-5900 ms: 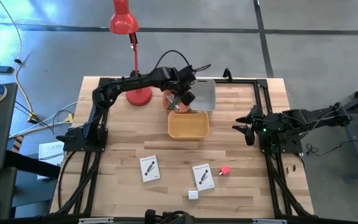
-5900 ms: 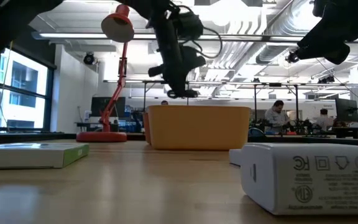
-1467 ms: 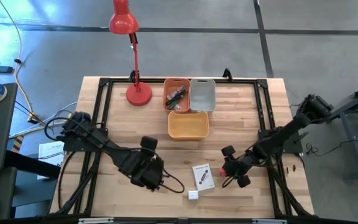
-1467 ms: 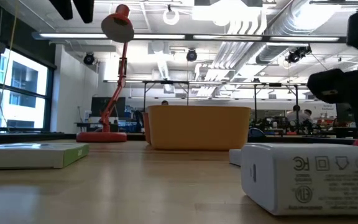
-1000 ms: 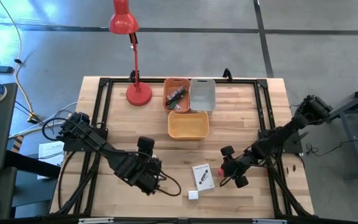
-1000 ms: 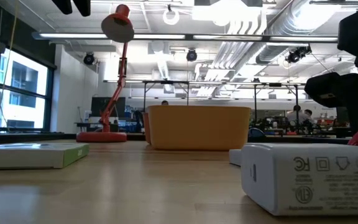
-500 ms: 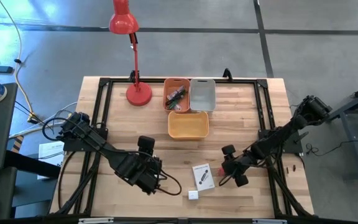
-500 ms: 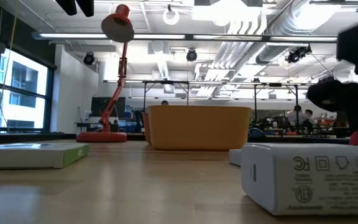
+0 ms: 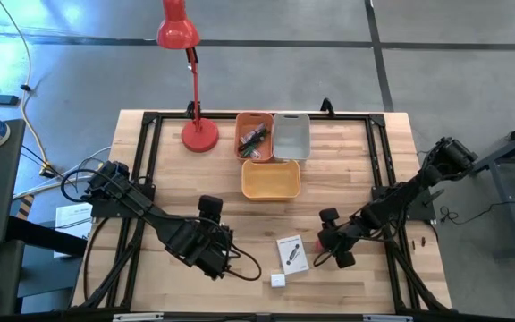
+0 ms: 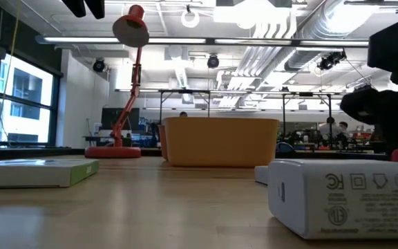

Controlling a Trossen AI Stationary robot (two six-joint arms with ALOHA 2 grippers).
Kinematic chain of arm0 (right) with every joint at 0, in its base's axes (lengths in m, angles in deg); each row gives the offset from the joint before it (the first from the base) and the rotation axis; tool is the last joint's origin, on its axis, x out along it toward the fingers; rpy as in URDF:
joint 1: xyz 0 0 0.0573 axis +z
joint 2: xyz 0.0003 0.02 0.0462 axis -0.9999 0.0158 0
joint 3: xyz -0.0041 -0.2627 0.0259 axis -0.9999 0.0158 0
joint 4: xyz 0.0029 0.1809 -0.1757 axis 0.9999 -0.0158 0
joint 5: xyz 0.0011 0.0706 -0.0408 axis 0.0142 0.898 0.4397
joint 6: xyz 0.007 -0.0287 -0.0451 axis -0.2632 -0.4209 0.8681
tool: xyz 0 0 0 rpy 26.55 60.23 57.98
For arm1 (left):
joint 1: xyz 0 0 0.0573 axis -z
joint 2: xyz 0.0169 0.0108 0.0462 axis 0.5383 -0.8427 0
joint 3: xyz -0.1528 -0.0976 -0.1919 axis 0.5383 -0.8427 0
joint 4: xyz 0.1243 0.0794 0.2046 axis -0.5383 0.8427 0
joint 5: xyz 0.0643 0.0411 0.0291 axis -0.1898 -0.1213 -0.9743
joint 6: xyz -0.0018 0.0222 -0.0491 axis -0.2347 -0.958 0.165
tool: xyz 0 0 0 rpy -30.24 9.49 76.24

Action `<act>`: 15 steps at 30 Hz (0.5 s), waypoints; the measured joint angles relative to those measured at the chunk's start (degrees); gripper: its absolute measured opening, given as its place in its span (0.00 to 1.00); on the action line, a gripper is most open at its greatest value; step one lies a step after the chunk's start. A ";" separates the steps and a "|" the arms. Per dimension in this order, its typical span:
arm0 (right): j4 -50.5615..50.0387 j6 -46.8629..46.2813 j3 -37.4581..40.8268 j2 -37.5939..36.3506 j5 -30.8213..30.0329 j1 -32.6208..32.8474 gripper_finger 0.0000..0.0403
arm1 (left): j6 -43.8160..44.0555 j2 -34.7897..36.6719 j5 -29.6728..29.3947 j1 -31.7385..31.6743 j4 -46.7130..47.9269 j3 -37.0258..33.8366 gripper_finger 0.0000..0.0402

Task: Pick and place items into bin
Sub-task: Put the pink charger adapter into the gray bin

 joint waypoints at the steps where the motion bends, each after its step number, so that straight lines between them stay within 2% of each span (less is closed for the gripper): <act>1: 0.20 -0.02 0.00 0.00 -0.34 0.00 0.50 | 0.00 0.00 0.00 -0.02 0.02 0.00 0.37; 15: 0.71 -1.70 -0.04 -0.09 -1.84 0.00 0.39 | 0.02 -0.02 -1.77 -0.02 0.00 0.00 0.37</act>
